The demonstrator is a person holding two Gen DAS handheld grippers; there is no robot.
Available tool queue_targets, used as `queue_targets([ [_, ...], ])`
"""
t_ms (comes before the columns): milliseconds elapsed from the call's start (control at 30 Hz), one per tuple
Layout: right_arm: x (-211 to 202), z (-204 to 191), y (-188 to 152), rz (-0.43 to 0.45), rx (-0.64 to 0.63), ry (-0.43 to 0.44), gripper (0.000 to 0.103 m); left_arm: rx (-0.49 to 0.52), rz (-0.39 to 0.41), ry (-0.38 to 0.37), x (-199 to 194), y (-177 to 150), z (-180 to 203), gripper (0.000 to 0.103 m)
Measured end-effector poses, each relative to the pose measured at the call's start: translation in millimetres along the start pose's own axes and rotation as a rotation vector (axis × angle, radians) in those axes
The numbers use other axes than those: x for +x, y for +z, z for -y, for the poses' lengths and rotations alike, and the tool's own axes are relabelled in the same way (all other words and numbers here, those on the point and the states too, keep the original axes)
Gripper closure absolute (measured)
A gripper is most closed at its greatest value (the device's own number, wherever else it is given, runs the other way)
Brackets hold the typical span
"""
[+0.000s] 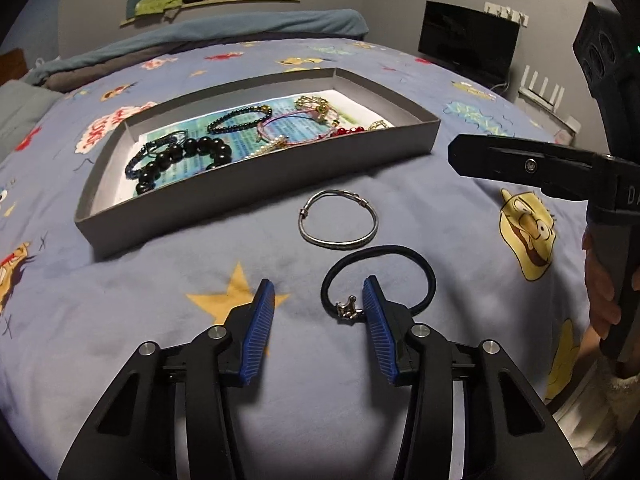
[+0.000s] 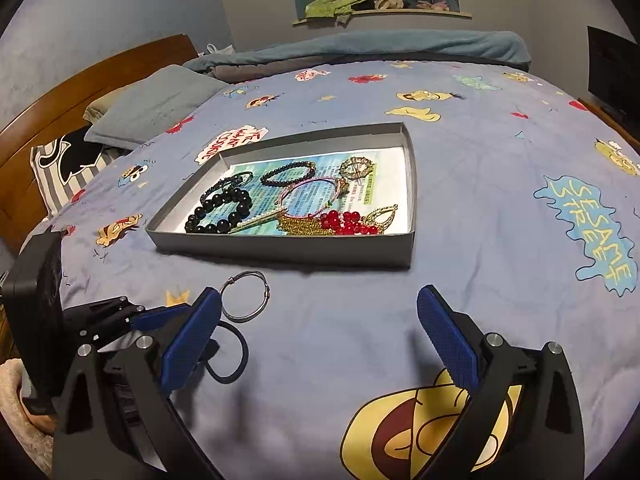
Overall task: Organize jewelry
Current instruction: 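Grasp the black hair tie with the left tool while the right tool grasps the silver ring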
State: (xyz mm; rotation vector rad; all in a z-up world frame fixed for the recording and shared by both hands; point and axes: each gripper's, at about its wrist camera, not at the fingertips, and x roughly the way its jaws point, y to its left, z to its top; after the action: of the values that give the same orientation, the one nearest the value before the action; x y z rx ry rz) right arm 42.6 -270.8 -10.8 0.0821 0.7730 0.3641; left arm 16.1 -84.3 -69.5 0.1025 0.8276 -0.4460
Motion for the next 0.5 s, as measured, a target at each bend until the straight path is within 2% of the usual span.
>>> queue_targets([
  [100,0,0,0,0.003,-0.002,-0.004,0.006,0.014,-0.001,-0.013,4,1,3,0.071],
  [167,2,0,0,-0.001,0.001,-0.005,0.006,0.074,-0.001,0.010,8,1,12,0.083],
  [200,3,0,0,-0.003,0.003,-0.005,0.006,0.099,-0.004,0.025,9,2,15,0.086],
  [267,3,0,0,-0.006,0.004,-0.002,0.007,0.114,-0.008,0.040,6,2,16,0.097],
  [400,4,-3,0,-0.003,-0.007,0.007,0.008,0.089,0.018,0.074,-9,6,-1,0.099],
  [500,11,-10,-3,-0.011,-0.032,0.013,0.014,0.032,0.029,0.089,-17,7,-21,0.099],
])
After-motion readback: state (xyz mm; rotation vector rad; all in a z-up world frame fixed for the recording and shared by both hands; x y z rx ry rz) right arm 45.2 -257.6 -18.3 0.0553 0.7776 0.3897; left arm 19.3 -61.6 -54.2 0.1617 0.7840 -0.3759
